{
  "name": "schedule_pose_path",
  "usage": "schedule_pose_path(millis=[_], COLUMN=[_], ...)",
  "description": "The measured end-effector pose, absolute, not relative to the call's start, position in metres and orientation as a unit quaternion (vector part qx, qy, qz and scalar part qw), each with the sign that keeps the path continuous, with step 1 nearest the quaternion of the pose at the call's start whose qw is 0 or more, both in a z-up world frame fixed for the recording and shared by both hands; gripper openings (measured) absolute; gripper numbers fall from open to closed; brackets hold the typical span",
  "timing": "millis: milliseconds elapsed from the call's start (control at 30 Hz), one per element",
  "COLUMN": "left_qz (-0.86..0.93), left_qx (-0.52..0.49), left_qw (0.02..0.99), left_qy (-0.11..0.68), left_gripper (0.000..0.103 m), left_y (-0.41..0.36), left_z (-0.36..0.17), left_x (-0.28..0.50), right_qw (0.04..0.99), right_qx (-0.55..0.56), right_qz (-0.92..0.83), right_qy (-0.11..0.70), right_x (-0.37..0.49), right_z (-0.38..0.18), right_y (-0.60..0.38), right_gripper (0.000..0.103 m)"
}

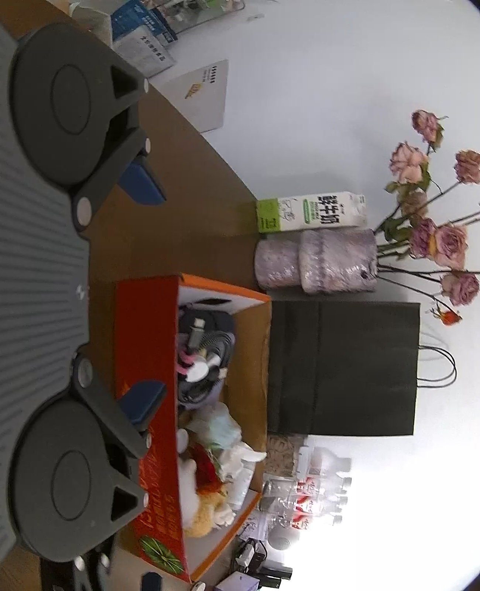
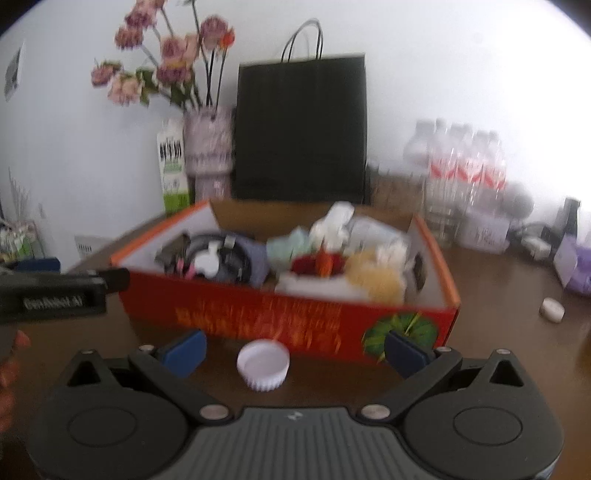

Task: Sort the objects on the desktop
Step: 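Grasp the white bottle cap on the table with the right tool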

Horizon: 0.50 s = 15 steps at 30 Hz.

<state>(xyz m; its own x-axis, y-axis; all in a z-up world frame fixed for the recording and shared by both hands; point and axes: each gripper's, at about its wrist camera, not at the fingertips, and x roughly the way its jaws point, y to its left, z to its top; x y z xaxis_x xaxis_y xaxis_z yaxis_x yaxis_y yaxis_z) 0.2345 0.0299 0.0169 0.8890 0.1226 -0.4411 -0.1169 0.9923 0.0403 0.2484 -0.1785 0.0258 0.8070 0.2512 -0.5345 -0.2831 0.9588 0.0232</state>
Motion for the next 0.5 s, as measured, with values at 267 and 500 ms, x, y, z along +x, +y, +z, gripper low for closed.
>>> schedule_pose_path(millis=[267, 500], left_qz=[0.07, 0.073], left_qx=[0.02, 0.01], left_qw=[0.964, 0.962], left_qy=[0.258, 0.263], left_gripper=[0.103, 0.103], left_y=[0.045, 0.057], left_z=[0.003, 0.001], left_x=[0.239, 0.24], right_qw=[0.937, 0.932], right_qx=[-0.013, -0.016], right_qz=[0.131, 0.129], right_qy=[0.323, 0.337], right_x=[0.271, 0.285], right_z=[0.004, -0.003], right_y=[-0.161, -0.146], right_gripper=[0.089, 0.063])
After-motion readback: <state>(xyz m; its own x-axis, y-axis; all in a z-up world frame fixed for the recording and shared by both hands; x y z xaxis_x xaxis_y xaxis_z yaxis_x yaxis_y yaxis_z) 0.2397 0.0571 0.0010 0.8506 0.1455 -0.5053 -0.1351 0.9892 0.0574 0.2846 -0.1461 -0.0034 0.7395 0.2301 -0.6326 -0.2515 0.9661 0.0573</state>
